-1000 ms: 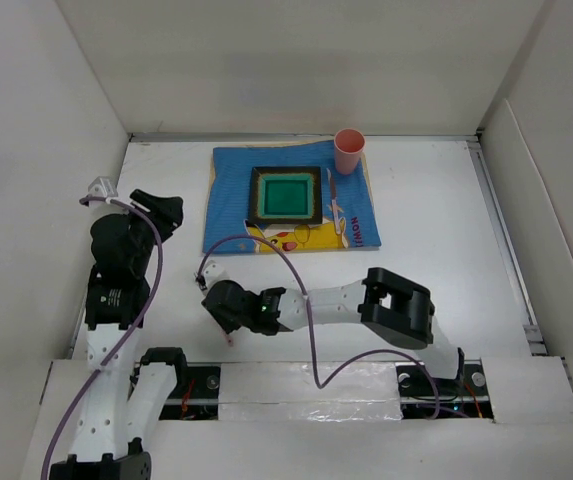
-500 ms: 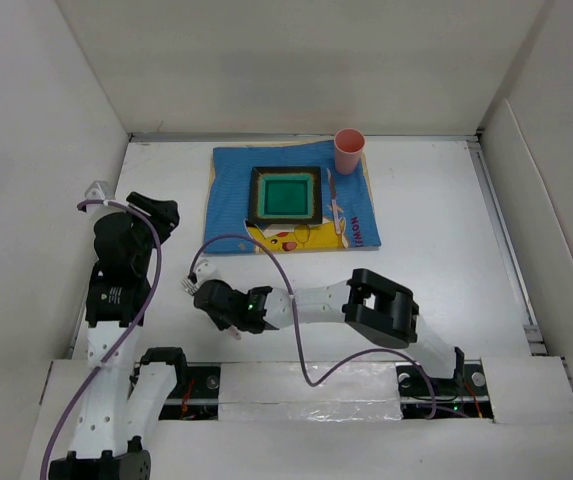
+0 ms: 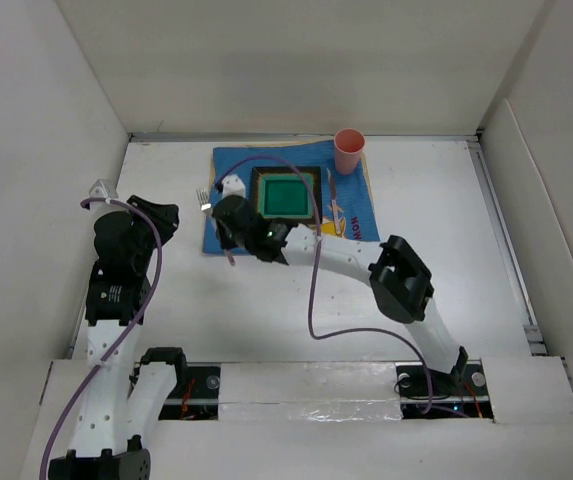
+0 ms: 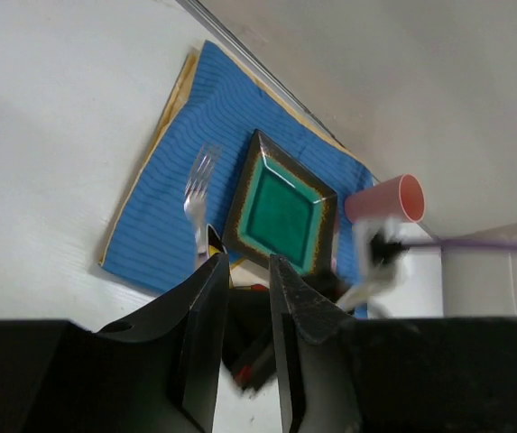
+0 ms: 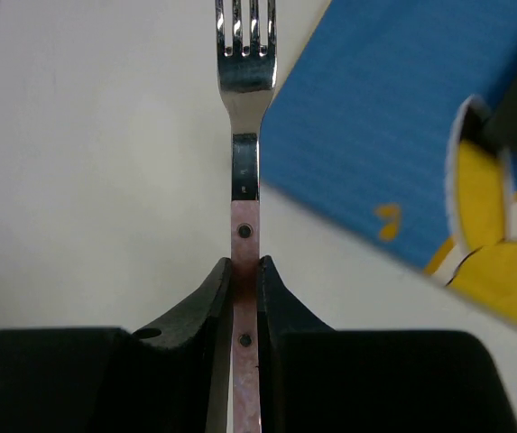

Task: Set the dinner table for one person

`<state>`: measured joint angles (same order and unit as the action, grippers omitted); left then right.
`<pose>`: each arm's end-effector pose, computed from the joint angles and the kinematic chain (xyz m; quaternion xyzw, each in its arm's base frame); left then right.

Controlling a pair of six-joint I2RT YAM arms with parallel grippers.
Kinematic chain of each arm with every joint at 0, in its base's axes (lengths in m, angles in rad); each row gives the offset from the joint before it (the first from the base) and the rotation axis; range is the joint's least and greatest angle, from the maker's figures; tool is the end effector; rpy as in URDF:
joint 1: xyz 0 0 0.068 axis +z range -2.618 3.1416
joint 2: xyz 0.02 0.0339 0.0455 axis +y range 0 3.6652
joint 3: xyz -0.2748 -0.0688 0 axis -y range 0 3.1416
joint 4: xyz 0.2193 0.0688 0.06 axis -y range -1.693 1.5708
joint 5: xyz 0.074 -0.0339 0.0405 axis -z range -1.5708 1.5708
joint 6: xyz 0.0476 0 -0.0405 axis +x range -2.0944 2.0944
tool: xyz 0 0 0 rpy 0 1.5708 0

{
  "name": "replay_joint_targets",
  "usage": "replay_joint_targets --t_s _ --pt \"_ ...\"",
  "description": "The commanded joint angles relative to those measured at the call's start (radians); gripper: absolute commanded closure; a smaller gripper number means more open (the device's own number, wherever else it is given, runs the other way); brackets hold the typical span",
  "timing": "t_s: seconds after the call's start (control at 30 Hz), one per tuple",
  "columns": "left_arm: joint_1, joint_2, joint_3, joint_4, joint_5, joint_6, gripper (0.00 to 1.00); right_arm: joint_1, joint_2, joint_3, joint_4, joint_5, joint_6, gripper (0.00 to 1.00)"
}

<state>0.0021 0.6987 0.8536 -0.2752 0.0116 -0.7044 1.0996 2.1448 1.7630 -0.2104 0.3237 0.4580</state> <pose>0.1377 -0.0003 0.3688 -0.2553 0.7034 -0.2322 0.6213 0.2377 0.4332 0.2517 -0.2028 0.8506 0.2246 0.4301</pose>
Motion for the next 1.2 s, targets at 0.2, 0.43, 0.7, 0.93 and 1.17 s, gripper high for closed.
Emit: replay_joint_targets --t_s 0.2,0.43,0.7,0.93,1.17 --pt "0.007 -0.001 0.010 0.060 0.109 0.019 0.79 -0.168 0.217 0.366 -0.017 0.011 0.197 1.00" --pt "0.007 -0.002 -0.001 0.071 0.134 0.025 0.79 -0.213 0.409 0.631 -0.103 0.020 0.307 1.00" --pt "0.007 0.010 -0.001 0.074 0.146 0.031 0.79 -0.234 0.460 0.651 -0.092 0.012 0.364 1.00" --pt "0.007 0.013 -0.001 0.084 0.160 0.031 0.78 -0.253 0.504 0.662 -0.084 -0.014 0.373 1.00" --pt "0.007 0.016 -0.008 0.083 0.166 0.033 0.78 -0.271 0.546 0.684 -0.081 -0.043 0.384 1.00"
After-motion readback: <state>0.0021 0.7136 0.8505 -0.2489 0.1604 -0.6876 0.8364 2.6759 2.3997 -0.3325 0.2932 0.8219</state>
